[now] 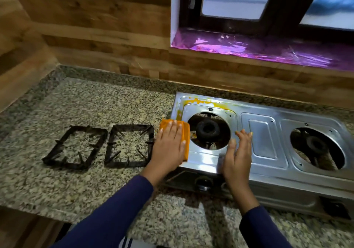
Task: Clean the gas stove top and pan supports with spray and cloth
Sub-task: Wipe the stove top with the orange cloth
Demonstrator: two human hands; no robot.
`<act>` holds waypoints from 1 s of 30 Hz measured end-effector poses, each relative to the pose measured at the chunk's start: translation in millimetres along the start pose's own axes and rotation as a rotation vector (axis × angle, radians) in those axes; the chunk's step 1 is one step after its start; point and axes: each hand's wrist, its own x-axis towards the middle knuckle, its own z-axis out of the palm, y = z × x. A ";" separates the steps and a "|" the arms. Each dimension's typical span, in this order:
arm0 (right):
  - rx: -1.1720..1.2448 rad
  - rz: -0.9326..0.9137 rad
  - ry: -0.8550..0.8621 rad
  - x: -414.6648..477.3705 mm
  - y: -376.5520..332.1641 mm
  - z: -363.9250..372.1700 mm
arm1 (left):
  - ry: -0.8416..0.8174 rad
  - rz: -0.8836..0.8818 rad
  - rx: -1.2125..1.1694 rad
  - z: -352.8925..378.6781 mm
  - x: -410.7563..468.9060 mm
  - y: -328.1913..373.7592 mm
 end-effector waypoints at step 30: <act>0.336 0.206 0.335 -0.4 -16.1 4.5 | -0.330 0.412 0.026 32.6 230.9 175.3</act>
